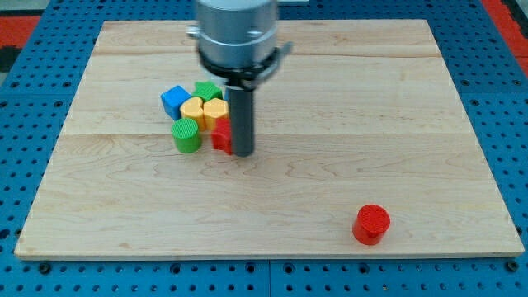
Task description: Move the red circle towards bottom center of the board
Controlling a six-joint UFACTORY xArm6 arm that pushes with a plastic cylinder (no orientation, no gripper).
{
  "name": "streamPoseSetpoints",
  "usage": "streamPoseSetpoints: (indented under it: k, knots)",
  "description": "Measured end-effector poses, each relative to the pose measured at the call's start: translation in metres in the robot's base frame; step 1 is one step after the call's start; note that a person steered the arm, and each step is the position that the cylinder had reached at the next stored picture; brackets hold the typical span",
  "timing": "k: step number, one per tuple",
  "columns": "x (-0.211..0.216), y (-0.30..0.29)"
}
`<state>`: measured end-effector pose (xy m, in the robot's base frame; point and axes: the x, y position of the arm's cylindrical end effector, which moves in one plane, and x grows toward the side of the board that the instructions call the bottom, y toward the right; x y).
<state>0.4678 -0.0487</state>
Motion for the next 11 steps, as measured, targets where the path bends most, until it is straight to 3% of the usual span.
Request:
streamPoseSetpoints:
  k: [1,2,3,4,5,6,8,9,11]
  knots:
    - [0.000,0.031]
    - [-0.001,0.128]
    - [0.029,0.226]
    - [0.096,0.277]
    - [0.140,0.242]
    - [0.147,0.195]
    - [0.082,0.179]
    - [0.109,0.172]
    - [0.108,0.121]
